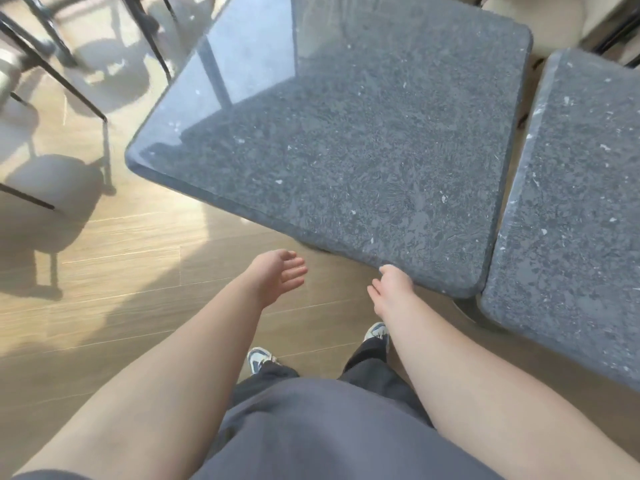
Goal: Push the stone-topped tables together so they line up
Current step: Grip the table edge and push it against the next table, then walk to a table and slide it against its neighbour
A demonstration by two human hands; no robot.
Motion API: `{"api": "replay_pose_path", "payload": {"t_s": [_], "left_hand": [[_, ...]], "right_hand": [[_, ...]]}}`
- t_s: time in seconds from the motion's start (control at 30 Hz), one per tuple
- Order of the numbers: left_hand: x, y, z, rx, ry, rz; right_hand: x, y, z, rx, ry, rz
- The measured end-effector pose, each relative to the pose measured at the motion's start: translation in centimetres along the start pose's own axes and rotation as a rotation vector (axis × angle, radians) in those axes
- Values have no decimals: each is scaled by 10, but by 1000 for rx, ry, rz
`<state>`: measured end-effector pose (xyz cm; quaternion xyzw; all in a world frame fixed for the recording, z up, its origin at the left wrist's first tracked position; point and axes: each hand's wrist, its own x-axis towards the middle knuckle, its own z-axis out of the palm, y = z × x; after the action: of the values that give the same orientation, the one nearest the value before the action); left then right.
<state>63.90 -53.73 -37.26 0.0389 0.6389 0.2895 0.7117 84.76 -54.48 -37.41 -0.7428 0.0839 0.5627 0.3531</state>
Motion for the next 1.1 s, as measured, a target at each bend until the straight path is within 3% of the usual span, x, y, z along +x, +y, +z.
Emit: {"api": "replay_pose_path", "payload": {"t_s": [0.13, 0.3, 0.43, 0.73, 0.97, 1.1], "left_hand": [[-47, 40, -111, 104, 140, 168], [-104, 83, -236, -55, 279, 344], [-147, 111, -298, -74, 339, 513], [-205, 190, -338, -61, 425, 843], [-194, 324, -344, -57, 429, 1021], [-179, 403, -346, -32, 427, 1070]], "right_hand": [[-68, 49, 84, -133, -201, -83], [-146, 82, 185, -251, -439, -199], [-203, 88, 245, -311, -631, -272], [-283, 43, 332, -336, -901, -479], [-303, -27, 421, -438, -972, -807], [-319, -60, 491, -467, -1025, -896]]}}
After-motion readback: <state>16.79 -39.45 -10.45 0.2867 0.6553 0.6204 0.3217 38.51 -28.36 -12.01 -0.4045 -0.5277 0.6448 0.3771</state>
